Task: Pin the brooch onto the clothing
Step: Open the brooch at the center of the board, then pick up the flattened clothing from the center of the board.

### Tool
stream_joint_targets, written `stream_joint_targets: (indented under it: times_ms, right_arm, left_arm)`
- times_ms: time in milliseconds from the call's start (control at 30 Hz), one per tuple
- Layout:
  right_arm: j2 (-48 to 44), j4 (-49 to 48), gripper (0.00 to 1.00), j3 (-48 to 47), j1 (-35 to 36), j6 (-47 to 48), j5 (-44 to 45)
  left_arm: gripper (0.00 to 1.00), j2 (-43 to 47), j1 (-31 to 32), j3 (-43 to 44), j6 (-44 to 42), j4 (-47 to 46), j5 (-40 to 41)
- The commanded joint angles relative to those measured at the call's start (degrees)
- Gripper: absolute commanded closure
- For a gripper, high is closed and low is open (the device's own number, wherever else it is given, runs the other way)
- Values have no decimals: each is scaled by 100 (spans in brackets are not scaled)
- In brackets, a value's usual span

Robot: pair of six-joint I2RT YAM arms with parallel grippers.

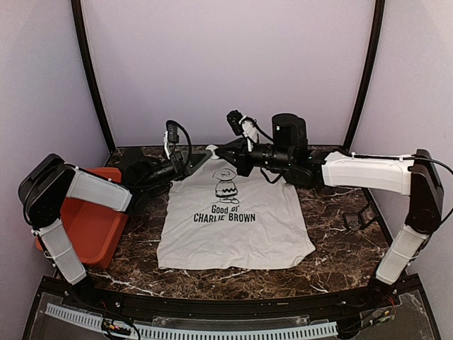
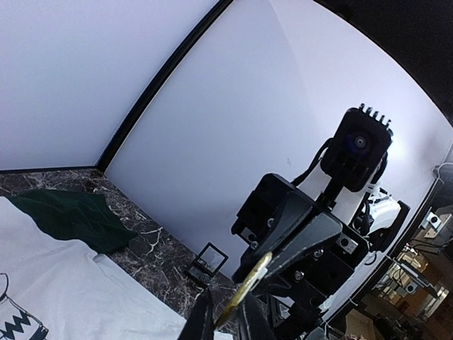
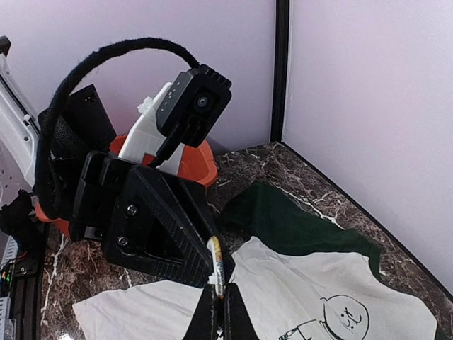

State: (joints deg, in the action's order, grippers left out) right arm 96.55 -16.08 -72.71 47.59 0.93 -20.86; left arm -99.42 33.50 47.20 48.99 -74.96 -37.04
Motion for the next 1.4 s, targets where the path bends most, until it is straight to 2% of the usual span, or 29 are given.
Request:
stream_joint_targets:
  times_ms: [0, 100, 300, 400, 433, 633, 700, 733, 767, 800, 833, 867, 900, 967, 1067, 1200, 1367]
  right_arm:
    - [238, -58, 100, -142, 371, 10, -517]
    - [151, -65, 100, -36, 312, -33, -398]
    - [-206, -162, 100, 321, 51, -312, -292]
    - [-334, -34, 100, 353, -31, -326, -188]
    - [-359, 30, 100, 342, -53, -337, -154]
    - [-336, 516, 100, 117, -141, -491, 74]
    - [-271, 735, 100, -17, -142, -631, 276]
    - [-230, 859, 100, -108, -149, -718, 427]
    - [-166, 1013, 100, -204, -165, -773, 501]
    - [-80, 1184, 100, -329, -175, -782, 522]
    - [3, 1310, 100, -439, -181, -835, 637]
    - [99, 1441, 100, -551, -181, -960, 814]
    - [207, 1548, 100, -668, -207, -993, 864]
    - [449, 1922, 100, -956, -259, -1151, 1026]
    - [931, 2543, 100, -1510, -392, -1447, 1024]
    - [1435, 3208, 100, -2219, -632, -2057, 786]
    - [2164, 4429, 100, -3479, -1007, -2409, 172]
  left_arm:
    - [80, 200, 200, 35, -54, 120, -238]
    - [64, 241, 162, -83, 43, -365, -248]
    - [45, 414, -191, -331, 243, -1433, -195]
    - [43, 542, -386, -377, 186, -1407, -167]
    - [39, 566, -422, -382, 145, -1386, -156]
    - [37, 884, -716, -437, -297, -869, -32]
    - [27, 1045, -751, -416, -775, -288, 13]
    - [17, 1130, -762, -353, -1335, 435, 87]
    - [12, 1294, -764, -308, -1654, 889, 160]
    - [4, 1368, -765, -196, -2354, 1737, 328]
    - [3, 1497, -765, -58, -2717, 2587, 561]
    - [2, 1549, -766, 10, -3435, 2980, 718]
    - [1, 1603, -763, 123, -3754, 3579, 870]
    - [1, 1579, -765, 299, -4592, 4265, 1539]
    - [1, 1347, -774, 602, -5649, 4929, 2006]
    - [1, 728, -818, 1276, -6710, 5963, 1960]
    - [1, -487, -937, 2566, -7887, 7670, 1598]
